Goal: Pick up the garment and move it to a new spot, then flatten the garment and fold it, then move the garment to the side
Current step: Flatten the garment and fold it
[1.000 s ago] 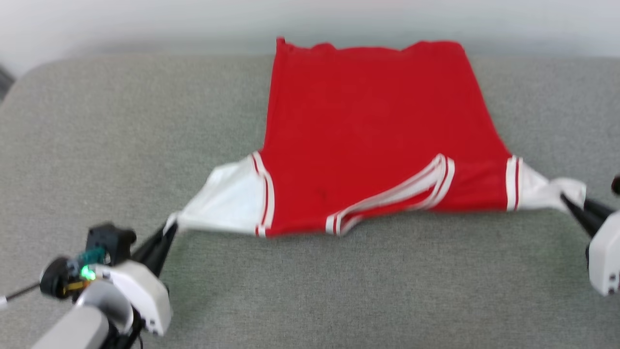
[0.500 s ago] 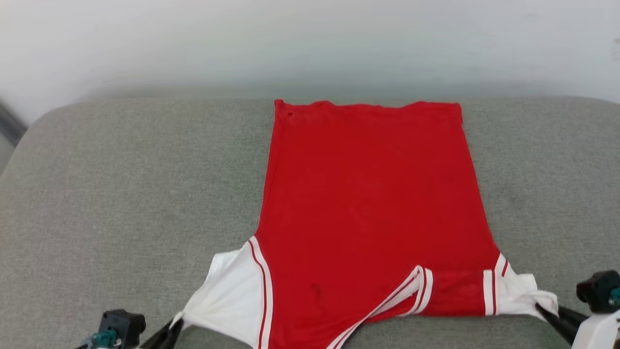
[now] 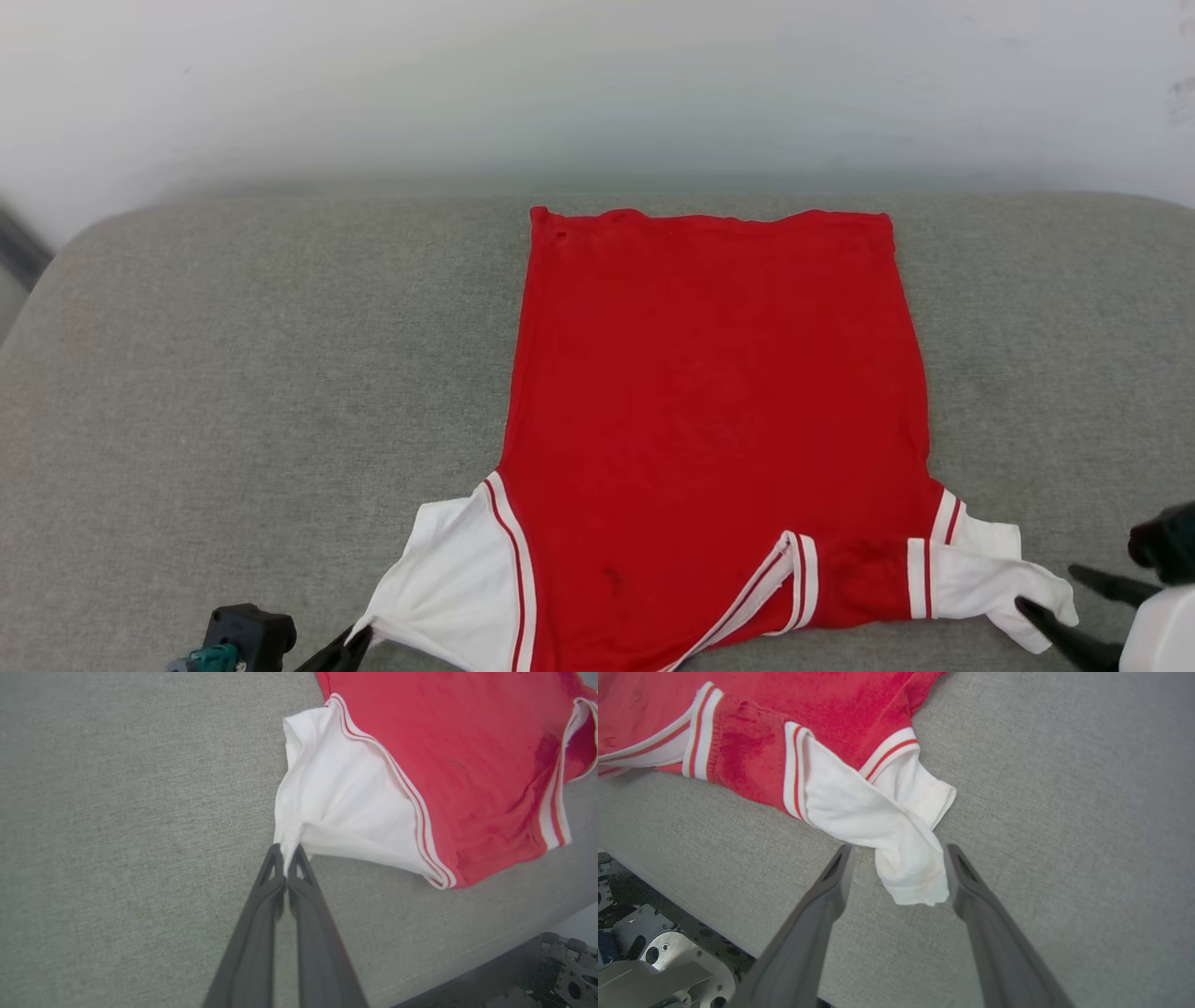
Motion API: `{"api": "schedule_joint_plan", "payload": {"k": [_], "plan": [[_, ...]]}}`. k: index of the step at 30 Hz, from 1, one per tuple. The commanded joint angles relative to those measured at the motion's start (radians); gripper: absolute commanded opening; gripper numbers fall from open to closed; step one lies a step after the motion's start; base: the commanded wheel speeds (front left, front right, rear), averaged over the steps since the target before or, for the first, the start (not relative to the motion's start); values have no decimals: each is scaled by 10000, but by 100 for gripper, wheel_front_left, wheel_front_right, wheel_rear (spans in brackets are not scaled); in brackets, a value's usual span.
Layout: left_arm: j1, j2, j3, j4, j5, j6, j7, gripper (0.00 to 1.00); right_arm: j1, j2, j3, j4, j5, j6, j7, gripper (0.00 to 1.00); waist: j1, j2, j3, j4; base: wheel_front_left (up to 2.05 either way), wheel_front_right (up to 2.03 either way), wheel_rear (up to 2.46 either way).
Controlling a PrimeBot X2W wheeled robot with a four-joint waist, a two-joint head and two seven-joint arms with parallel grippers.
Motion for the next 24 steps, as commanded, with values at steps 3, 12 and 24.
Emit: {"api": "schedule_joint_plan", "payload": {"k": [3,12,24], "plan": [[28,184,41,-432,3,60,106,0,-312,-314,-417,-599,442,-11,535,100,1,-1,131,118,0,0,0],[-278,690,97,-2475,297,436,692,0,-1889,39,-2250,-1396,941,-9,3323,100,1,-1,1007,788,0,0,0],[-1315,963,-106,-4628,1145,374,1409,0,-6060,1722,-4472,-220,-807,-9,8677,100,1,-1,3462,2478,0,0,0]]}}
